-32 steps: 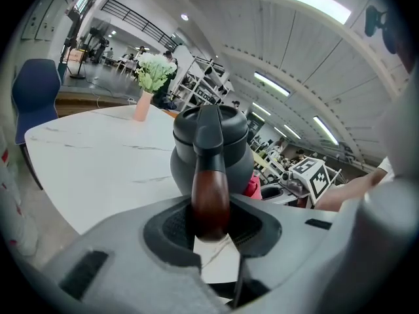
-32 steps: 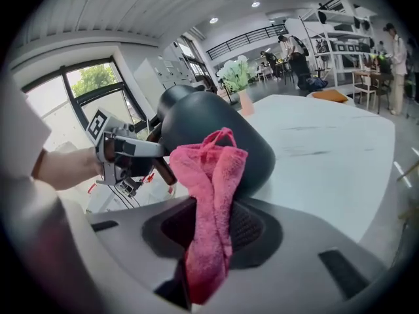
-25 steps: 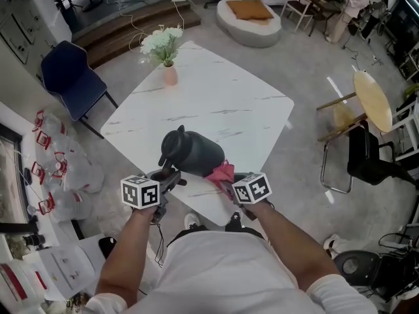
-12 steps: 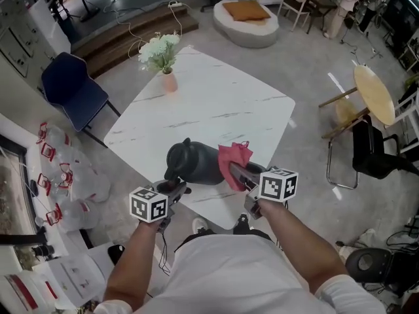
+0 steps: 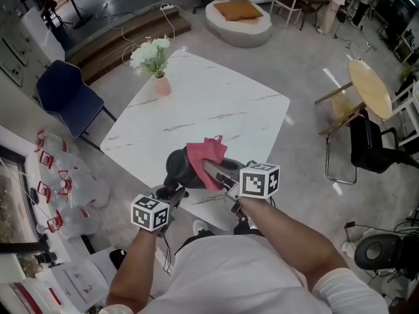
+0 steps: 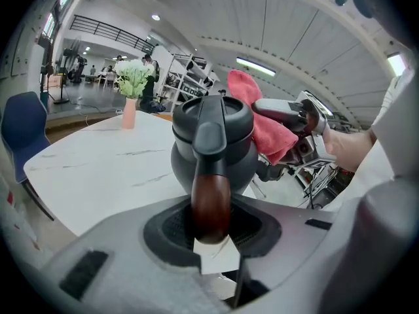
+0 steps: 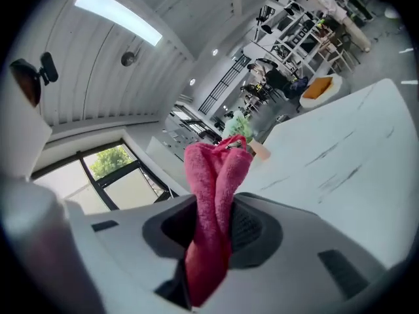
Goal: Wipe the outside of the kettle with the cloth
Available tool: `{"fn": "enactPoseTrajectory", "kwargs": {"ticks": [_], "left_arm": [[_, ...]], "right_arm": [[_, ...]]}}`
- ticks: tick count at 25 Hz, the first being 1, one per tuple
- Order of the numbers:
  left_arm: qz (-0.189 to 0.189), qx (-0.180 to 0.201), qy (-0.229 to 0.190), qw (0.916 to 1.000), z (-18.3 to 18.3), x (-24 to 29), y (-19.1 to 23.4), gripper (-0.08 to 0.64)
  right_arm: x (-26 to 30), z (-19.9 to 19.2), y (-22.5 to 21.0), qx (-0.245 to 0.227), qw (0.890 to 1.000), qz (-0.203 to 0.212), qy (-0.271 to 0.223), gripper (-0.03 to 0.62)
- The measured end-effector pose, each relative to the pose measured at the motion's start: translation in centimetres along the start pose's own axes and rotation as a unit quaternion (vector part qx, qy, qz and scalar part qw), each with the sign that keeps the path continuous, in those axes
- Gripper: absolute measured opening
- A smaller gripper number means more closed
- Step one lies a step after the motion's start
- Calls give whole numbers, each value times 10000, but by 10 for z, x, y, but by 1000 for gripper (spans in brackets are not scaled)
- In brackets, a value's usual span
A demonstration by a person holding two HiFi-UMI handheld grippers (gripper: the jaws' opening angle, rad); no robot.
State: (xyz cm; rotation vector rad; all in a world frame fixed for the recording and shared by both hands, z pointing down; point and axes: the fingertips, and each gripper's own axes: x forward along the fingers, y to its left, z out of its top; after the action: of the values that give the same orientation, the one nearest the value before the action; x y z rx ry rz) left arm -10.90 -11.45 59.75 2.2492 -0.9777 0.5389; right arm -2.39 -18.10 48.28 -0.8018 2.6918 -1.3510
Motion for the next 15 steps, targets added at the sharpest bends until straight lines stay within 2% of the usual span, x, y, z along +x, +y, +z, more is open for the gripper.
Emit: {"fn": "enactPoseTrajectory", "kwargs": {"ticks": [7, 15], "left_arm": [[57, 368, 65, 9993, 0, 1, -5, 104], [27, 387, 73, 9992, -1, 2, -1, 104]], "right_arm": [[0, -9, -21, -18, 9996, -277, 71, 109], [-6, -8, -46, 172, 9984, -532, -35, 109]]}}
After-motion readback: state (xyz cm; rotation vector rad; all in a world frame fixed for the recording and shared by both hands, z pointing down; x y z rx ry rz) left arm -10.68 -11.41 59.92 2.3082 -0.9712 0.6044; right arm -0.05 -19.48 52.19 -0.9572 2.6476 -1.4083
